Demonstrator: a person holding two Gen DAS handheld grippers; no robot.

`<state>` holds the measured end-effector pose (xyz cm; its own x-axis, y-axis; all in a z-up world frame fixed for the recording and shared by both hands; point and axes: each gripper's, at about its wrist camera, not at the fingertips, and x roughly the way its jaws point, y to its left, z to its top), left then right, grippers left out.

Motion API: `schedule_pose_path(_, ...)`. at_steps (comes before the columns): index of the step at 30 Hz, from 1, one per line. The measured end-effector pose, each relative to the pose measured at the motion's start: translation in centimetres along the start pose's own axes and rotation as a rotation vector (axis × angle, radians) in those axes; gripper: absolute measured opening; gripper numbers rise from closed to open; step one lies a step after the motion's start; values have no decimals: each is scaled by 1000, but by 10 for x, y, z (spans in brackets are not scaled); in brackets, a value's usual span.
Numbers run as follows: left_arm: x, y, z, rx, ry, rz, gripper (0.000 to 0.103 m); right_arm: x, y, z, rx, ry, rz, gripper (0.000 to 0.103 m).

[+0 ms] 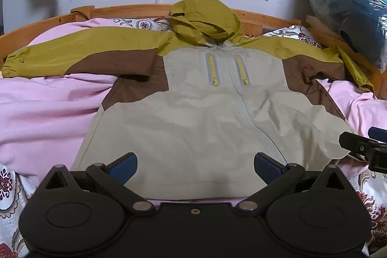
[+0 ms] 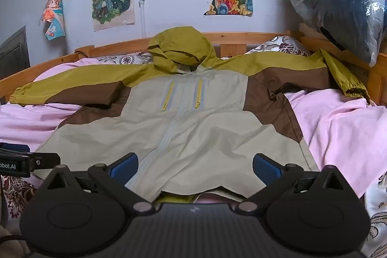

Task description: Fold large clothes

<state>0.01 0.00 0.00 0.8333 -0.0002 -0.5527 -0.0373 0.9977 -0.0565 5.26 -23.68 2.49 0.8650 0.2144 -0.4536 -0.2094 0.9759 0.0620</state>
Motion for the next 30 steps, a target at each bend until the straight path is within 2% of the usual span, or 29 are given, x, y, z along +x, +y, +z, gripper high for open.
schedule_pose_path(30, -1, 4, -2, -8, 1, -1, 102, -1, -1, -1, 4, -3, 1, 103)
